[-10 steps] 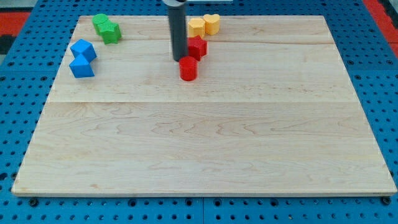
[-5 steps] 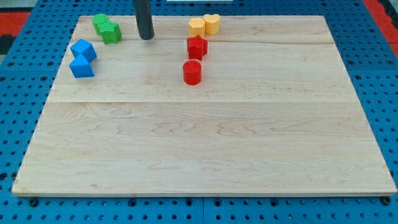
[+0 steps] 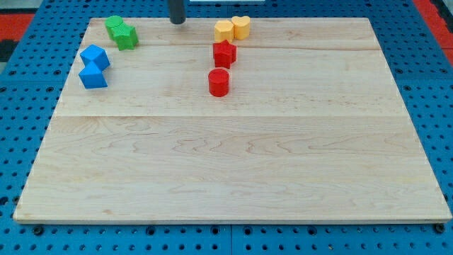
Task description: Push the heart slightly to the right
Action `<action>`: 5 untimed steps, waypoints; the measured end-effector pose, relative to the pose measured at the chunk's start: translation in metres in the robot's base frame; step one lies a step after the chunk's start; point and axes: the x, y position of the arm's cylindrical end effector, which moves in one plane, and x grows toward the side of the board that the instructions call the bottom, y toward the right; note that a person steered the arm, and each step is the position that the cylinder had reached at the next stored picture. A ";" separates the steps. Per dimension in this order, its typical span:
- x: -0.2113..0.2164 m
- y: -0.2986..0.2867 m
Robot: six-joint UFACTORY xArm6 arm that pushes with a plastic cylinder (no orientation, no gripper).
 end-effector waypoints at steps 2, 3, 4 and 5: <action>0.001 0.033; 0.003 0.068; 0.002 0.114; 0.010 0.165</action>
